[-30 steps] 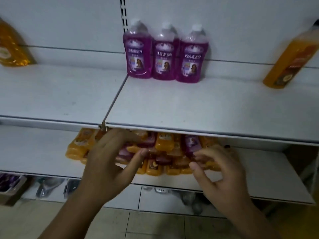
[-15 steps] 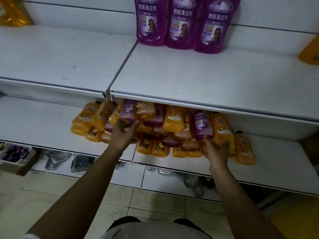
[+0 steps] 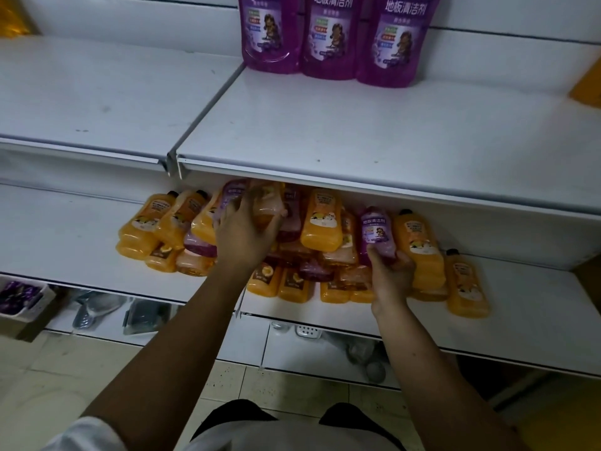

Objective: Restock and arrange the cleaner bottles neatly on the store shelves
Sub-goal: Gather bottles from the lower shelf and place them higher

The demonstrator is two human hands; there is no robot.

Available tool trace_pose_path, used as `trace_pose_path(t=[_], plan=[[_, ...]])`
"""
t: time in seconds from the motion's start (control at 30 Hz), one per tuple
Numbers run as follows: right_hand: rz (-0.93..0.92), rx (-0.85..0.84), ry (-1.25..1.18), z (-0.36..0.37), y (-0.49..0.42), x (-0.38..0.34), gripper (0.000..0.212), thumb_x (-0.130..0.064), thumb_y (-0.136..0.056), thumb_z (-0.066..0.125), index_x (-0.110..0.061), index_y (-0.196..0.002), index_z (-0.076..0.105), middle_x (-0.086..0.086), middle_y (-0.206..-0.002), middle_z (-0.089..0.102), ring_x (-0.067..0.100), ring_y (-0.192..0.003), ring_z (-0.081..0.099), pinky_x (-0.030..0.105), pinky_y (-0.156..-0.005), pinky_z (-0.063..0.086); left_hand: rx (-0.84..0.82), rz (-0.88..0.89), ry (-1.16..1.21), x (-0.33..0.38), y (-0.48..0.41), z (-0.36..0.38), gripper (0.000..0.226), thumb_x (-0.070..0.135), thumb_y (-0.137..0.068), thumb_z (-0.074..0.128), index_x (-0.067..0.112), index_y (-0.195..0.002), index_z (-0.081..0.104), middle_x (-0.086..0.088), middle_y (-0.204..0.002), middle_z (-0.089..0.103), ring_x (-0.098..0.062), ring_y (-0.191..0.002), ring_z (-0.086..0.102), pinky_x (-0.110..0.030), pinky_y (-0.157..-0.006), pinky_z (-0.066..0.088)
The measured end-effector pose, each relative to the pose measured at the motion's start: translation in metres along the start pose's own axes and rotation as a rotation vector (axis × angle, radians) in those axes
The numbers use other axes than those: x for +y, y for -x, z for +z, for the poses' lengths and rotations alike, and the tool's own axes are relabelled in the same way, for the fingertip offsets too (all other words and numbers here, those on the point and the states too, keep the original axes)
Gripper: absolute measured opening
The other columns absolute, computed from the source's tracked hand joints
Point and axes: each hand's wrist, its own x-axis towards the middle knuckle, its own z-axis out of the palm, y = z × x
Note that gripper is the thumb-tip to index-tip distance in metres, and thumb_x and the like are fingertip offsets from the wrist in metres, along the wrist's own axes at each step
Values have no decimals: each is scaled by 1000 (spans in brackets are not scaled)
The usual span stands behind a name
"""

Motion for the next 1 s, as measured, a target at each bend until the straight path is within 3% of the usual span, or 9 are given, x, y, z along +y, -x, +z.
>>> trace_pose_path(t=[0.1, 0.27, 0.37, 0.43, 0.53, 0.7, 0.87, 1.0], plan=[[39, 67, -73, 8, -1, -5, 67, -41, -78, 90, -27, -133, 55, 0, -134, 64, 25, -118, 66, 53, -100, 57, -4, -37, 236, 9, 8, -2, 70, 70, -82, 68, 39, -141, 47, -3, -138, 60, -22, -127, 59, -47, -100, 57], [102, 180, -210, 15, -2, -5, 50, -15, -81, 88, -26, -119, 56, 2, -130, 63, 28, -117, 64, 53, -99, 58, 32, -136, 509, 3, 17, -8, 77, 39, -67, 95, 41, -134, 58, 2, -139, 59, -15, -127, 59, -44, -98, 60], [109, 143, -234, 8, 0, -4, 46, -16, -79, 89, -30, -111, 59, 1, -127, 66, 27, -113, 68, 50, -91, 61, 45, -252, 755, 4, 28, -14, 86, 16, -64, 99, 33, -137, 57, 4, -136, 62, -13, -122, 64, -36, -92, 62], [133, 111, -278, -1, 3, -3, 48, -16, -82, 86, -31, -118, 59, 1, -126, 67, 27, -112, 71, 39, -78, 62, 66, -395, 973, 7, 39, -19, 76, 14, -74, 94, 31, -137, 55, 5, -134, 63, -17, -119, 67, -37, -87, 63], [261, -3, -304, -17, 12, -2, 62, -20, -84, 84, -25, -139, 56, 4, -127, 69, 24, -109, 71, 31, -71, 58, 17, -654, 1198, 3, 44, -28, 57, 23, -88, 83, 24, -138, 56, -5, -131, 68, -27, -113, 72, -39, -78, 65], [471, -302, -165, -54, 26, -6, 50, -15, -77, 79, -18, -124, 62, 15, -125, 67, 32, -110, 66, 40, -77, 57, -465, -760, 1328, -10, 49, -45, 57, 13, -89, 77, 13, -142, 56, -16, -135, 69, -33, -120, 70, -47, -104, 56], [460, -574, -32, -76, 52, -21, 66, 7, -69, 75, -9, -131, 60, 25, -130, 67, 42, -115, 67, 52, -80, 62, -597, -665, 1234, -6, 74, -60, 62, 1, -80, 78, 5, -139, 57, -22, -128, 70, -29, -105, 76, -40, -82, 64], [287, -752, 100, -70, 90, -45, 77, 21, -74, 72, -16, -140, 54, 18, -122, 73, 38, -108, 73, 50, -80, 62, -605, -522, 1109, -3, 97, -79, 79, 0, -72, 80, 10, -145, 51, -18, -128, 71, -33, -116, 72, -44, -90, 61]])
